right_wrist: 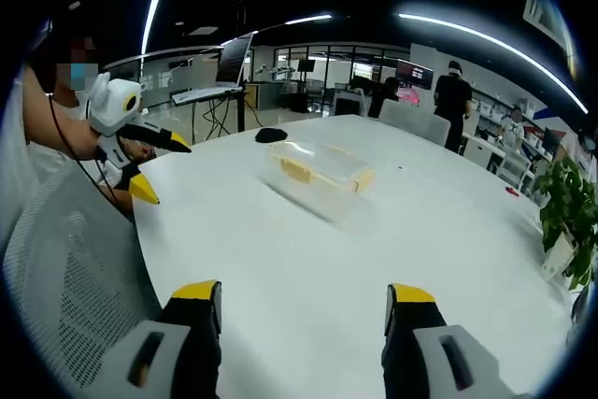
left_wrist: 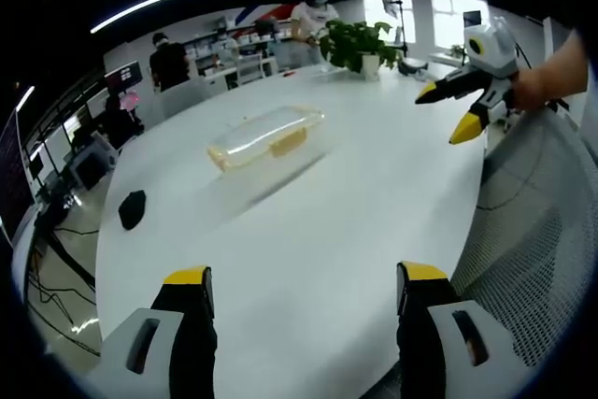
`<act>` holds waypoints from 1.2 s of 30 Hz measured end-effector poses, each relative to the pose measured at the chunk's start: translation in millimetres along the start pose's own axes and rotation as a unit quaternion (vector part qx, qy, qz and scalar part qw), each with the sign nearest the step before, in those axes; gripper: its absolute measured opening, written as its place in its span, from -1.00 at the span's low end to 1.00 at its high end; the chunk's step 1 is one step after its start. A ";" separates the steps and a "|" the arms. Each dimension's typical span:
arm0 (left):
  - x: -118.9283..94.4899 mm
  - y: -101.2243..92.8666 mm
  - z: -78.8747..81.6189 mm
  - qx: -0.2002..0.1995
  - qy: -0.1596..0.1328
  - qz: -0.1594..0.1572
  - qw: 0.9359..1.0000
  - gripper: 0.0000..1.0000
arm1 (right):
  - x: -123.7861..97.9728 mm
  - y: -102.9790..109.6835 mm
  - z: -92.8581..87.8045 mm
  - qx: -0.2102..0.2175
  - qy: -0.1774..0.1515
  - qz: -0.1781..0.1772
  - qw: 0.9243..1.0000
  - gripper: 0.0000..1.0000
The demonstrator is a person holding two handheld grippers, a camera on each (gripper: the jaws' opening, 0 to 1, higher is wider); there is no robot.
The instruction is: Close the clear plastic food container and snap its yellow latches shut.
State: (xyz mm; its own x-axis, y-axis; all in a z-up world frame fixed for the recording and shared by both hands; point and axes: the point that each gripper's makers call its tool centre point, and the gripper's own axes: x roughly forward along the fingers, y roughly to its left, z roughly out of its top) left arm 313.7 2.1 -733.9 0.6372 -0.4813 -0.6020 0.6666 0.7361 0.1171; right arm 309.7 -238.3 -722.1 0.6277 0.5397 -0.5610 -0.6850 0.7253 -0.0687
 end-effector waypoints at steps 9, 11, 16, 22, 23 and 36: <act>-0.3 0.5 -0.2 0.000 0.000 0.000 1.000 0.55 | 0.1 -0.7 0.7 0.000 0.000 0.000 1.000 0.39; -0.3 0.6 -0.3 0.000 0.000 0.001 1.000 0.55 | 0.2 -0.6 0.7 0.000 0.000 0.000 1.000 0.39; -0.1 0.3 -1.2 -0.001 0.000 0.000 1.000 0.55 | 0.1 -0.1 0.3 -0.001 0.001 -0.001 1.000 0.39; -0.4 0.0 -0.6 0.000 0.000 0.000 1.000 0.55 | 0.4 -0.1 -0.9 -0.001 0.001 0.000 1.000 0.39; -0.4 0.1 -0.4 0.000 -0.001 0.000 1.000 0.55 | 0.4 -0.1 -0.8 -0.001 0.001 0.000 1.000 0.39; 0.7 -0.3 -0.7 -0.001 0.001 -0.002 1.000 0.55 | 0.9 -0.3 -1.7 -0.002 0.004 0.001 1.000 0.38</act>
State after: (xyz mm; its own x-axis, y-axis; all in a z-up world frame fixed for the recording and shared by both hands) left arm 313.7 1.8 -735.0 0.6346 -0.4831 -0.6032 0.6681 0.7353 0.1140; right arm 309.8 -238.7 -724.0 0.6230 0.5384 -0.5675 -0.6879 0.7224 -0.0698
